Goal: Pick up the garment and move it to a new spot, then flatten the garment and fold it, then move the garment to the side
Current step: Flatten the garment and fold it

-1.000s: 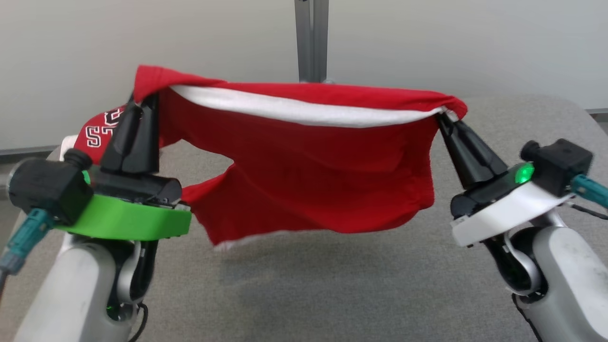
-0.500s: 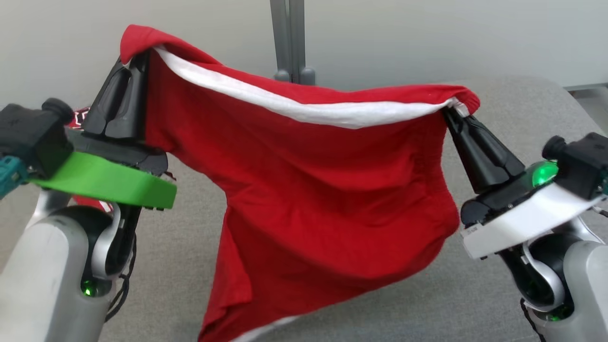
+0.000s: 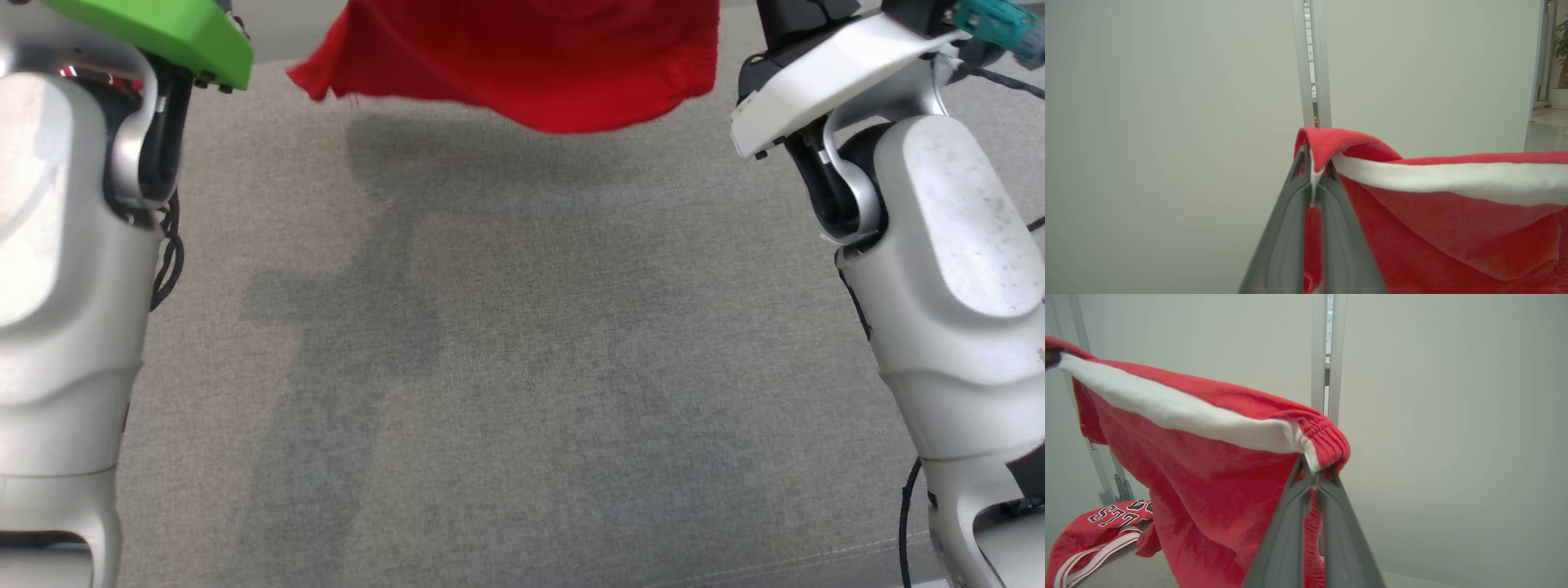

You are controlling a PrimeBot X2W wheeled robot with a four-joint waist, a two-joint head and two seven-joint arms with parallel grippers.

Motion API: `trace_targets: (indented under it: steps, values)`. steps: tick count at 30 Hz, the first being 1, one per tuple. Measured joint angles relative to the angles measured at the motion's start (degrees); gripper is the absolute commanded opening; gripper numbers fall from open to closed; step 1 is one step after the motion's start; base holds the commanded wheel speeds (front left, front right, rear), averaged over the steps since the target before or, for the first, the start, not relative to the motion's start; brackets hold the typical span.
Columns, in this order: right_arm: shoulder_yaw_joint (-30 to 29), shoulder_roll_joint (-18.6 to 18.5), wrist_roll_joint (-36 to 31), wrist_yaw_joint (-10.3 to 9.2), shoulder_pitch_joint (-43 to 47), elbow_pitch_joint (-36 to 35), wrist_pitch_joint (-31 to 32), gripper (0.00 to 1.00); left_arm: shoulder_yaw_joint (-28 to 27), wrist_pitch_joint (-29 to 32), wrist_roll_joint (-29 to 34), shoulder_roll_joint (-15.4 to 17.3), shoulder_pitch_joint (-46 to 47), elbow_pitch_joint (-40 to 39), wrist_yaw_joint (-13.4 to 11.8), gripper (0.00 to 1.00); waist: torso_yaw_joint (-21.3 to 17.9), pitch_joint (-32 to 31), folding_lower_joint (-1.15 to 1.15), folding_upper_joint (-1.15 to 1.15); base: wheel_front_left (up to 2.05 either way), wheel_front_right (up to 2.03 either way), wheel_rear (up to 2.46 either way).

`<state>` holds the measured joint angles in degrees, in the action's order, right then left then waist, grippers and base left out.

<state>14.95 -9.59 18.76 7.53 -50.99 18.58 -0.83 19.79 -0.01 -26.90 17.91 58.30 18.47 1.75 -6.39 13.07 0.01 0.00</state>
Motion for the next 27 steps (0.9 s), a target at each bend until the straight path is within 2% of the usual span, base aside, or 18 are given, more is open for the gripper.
trace_targets:
  steps: [5, 11, 18, 27]
  values:
    - [2.4, 3.1, -1.9, -0.01, -1.2, 12.9, -7.7, 0.0, 2.0, -4.3, -0.8, -3.7, 0.1, 8.8, 2.2, 0.0, 0.2, 2.9, 0.0, 0.0, 0.0, 0.0, 0.0]
    - [8.3, 4.1, 0.3, 0.0, 3.8, 20.3, -12.6, 0.0, 3.6, -8.4, -3.1, -5.2, -9.0, 12.5, 3.8, 0.0, 1.7, 3.6, 0.0, 0.0, 0.0, 0.0, 0.0]
    - [8.0, 4.3, 4.5, 0.0, 11.8, 17.9, -14.0, 0.0, 2.9, -11.9, -5.4, -3.8, -20.0, 8.7, 4.0, 0.0, 2.0, 2.5, 0.0, 0.0, 0.0, 0.0, 0.0]
    - [5.2, 5.0, 2.7, 0.0, 26.8, 6.3, -14.2, 0.0, 0.3, -14.0, -8.3, -2.7, -36.9, -4.4, 1.2, 0.0, 2.3, -1.7, 0.0, 0.0, 0.0, 0.0, 0.0]
